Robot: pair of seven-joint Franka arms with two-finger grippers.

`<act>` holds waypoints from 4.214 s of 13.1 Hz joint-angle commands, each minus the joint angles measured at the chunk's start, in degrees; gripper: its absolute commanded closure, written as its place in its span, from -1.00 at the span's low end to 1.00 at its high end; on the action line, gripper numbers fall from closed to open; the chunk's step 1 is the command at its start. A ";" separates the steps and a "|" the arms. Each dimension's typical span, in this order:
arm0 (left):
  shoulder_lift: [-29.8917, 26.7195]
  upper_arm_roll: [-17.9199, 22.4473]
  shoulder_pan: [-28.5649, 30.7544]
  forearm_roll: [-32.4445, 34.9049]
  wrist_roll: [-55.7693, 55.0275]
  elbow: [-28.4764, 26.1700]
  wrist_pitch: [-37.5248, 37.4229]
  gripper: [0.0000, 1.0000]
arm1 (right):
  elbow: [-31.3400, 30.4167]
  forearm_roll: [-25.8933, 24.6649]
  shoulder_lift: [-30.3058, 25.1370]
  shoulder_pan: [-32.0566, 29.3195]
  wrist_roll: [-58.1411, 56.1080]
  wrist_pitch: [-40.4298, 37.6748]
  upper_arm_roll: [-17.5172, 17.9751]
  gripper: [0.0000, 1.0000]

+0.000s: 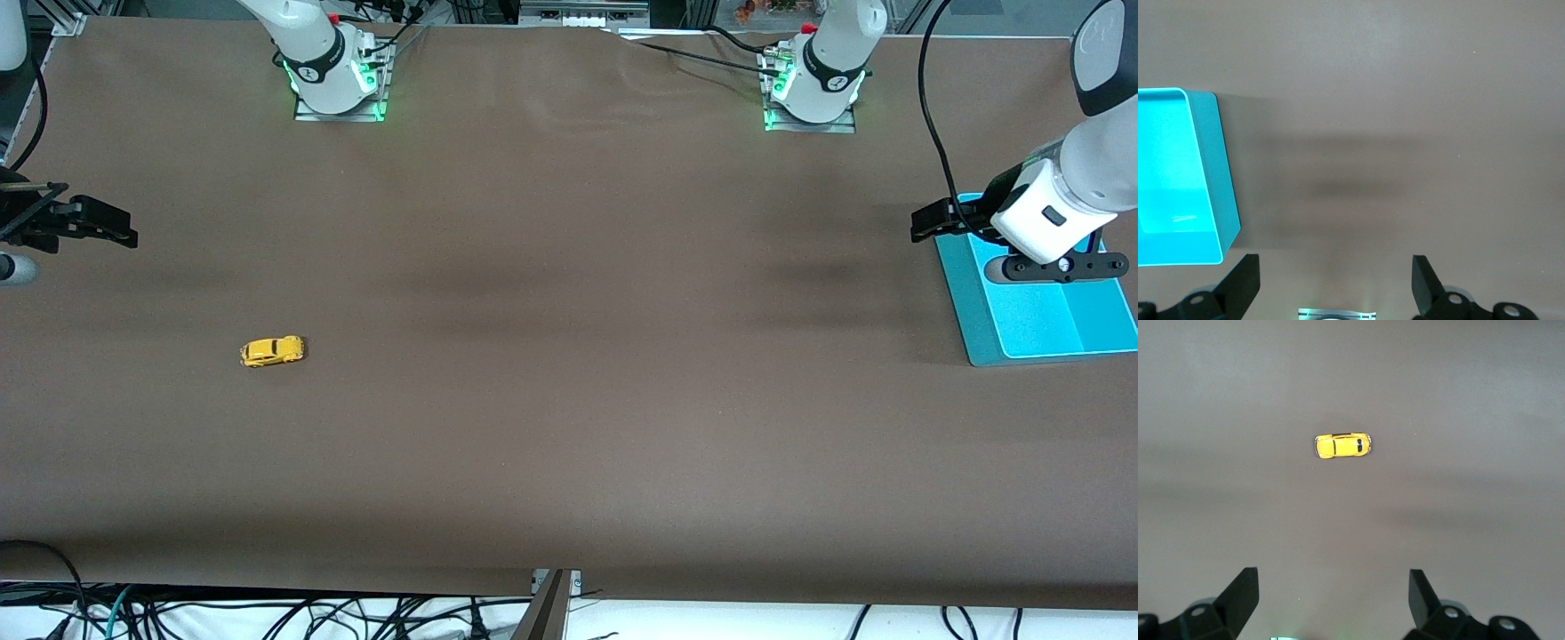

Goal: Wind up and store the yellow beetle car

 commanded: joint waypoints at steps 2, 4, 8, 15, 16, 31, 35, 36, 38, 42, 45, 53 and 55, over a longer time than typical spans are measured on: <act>0.76 -0.34 0.75 -0.92 0.81 1.09 -1.03 -1.00 | -0.56 -0.27 0.23 -0.50 0.62 0.28 0.85 -0.99; 0.85 -0.34 0.75 -1.01 0.81 1.00 -0.85 -1.00 | -0.56 -0.09 0.93 0.20 0.62 0.28 1.11 -0.99; 0.85 -0.34 0.66 -0.92 0.81 0.82 -0.50 -1.00 | -0.56 0.08 2.94 2.31 0.27 0.02 1.20 -0.99; 1.20 -0.34 0.75 -1.01 0.81 0.74 -0.23 -1.00 | -0.56 0.35 9.36 3.63 -13.84 1.15 1.11 -0.99; 1.12 -0.25 0.75 -1.01 0.81 0.74 -0.23 -1.00 | -0.65 0.35 10.59 3.54 -17.79 2.03 1.11 -0.99; 1.20 -0.69 0.66 -1.62 -0.16 1.44 -0.15 -1.00 | -24.19 0.61 17.46 1.26 -76.00 44.99 0.67 -0.99; 0.94 -0.34 0.93 -2.24 0.63 1.70 -0.41 -1.00 | -30.26 0.88 17.98 0.38 -83.65 55.54 0.67 -0.98; 0.94 -0.34 0.84 -2.24 0.72 1.61 -0.41 -1.00 | -31.14 0.96 18.07 -0.14 -84.54 56.87 0.67 -0.98; 0.94 -0.51 0.84 -2.85 0.72 1.61 -0.32 -1.00 | -32.46 0.96 18.07 -0.41 -84.98 58.63 0.67 -0.98; 1.29 -0.78 0.66 -3.65 0.19 1.61 -0.23 -1.00 | -33.78 0.96 18.07 -0.50 -86.65 60.48 0.76 -0.77; 1.20 -0.78 0.49 -3.56 0.63 1.53 -0.41 -1.00 | -33.78 1.05 17.98 -0.59 -87.36 60.31 0.76 0.28; 0.59 -0.43 2.24 -3.21 3.09 1.53 -1.11 -1.00 | -33.17 1.14 17.46 0.46 -79.73 57.41 2.16 0.98; 0.67 -0.60 2.24 -2.77 3.09 1.61 -1.11 -1.00 | -33.17 1.14 17.46 0.99 -77.08 57.41 3.30 0.98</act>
